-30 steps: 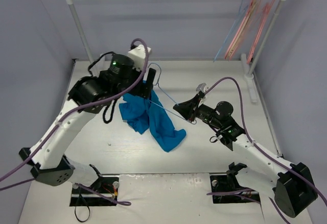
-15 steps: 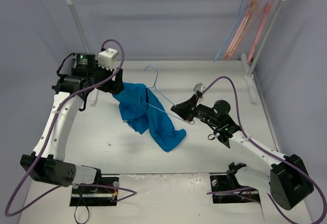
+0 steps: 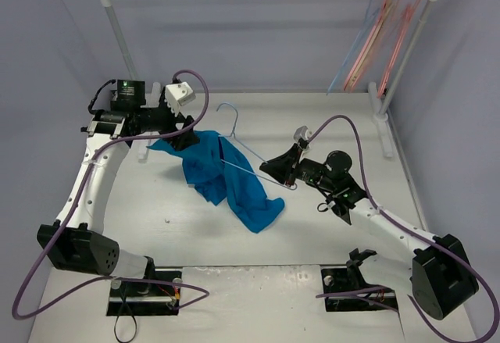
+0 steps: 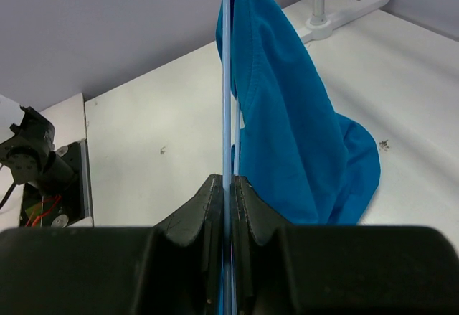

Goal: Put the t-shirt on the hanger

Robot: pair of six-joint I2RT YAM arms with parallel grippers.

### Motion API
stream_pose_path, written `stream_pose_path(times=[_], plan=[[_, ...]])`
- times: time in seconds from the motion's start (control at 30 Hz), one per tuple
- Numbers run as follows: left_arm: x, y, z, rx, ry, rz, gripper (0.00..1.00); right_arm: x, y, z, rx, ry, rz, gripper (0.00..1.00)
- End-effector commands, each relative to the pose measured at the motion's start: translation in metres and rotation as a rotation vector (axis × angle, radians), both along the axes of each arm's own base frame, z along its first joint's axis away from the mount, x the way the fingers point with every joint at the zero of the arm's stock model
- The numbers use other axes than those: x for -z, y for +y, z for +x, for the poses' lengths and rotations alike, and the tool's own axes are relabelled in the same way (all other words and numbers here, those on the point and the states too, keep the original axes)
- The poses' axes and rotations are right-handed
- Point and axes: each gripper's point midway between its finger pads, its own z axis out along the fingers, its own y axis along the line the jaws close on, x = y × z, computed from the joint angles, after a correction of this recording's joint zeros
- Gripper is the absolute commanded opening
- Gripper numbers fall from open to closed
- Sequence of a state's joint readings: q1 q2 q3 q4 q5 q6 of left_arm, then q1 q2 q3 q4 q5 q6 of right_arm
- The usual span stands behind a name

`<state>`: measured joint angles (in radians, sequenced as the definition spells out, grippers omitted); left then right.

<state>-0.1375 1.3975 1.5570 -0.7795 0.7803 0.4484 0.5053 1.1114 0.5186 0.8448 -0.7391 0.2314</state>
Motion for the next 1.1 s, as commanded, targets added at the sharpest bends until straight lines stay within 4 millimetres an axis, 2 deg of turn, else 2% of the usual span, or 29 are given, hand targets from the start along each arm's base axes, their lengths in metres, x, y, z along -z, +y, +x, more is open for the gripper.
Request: stream_pose_path(times=[0.0,0.1,0.23,0.43,0.47,0.57,0.6,0.73,1.07], plan=[[-0.006,-0.011,-0.011,0.173,-0.076,-0.001,0.78,-0.055,0.004,0.006,-0.021,-0.178,0.076,0.00],[0.009,-0.010,-0.012,0.193,-0.049,0.018,0.78,-0.057,0.007,0.007,-0.038,-0.179,0.077,0.00],[0.025,-0.011,-0.002,0.194,-0.039,0.033,0.77,-0.060,0.012,0.009,-0.066,-0.178,0.078,0.00],[0.024,-0.017,0.006,0.211,-0.073,0.036,0.74,-0.058,0.017,0.010,-0.099,-0.165,0.061,0.00],[0.024,-0.019,0.006,0.220,-0.072,0.030,0.72,-0.059,0.017,0.010,-0.100,-0.167,0.061,0.00],[0.023,-0.025,0.000,0.250,-0.065,0.005,0.52,-0.056,0.018,0.012,-0.102,-0.159,0.054,0.00],[0.024,-0.026,-0.004,0.258,-0.058,-0.004,0.39,-0.057,0.019,0.013,-0.103,-0.160,0.052,0.00],[0.023,-0.031,-0.016,0.286,-0.049,-0.043,0.08,-0.054,0.020,0.016,-0.104,-0.156,0.042,0.00],[0.005,-0.043,-0.040,0.327,-0.033,-0.160,0.07,-0.062,0.017,0.021,-0.096,-0.169,0.040,0.00]])
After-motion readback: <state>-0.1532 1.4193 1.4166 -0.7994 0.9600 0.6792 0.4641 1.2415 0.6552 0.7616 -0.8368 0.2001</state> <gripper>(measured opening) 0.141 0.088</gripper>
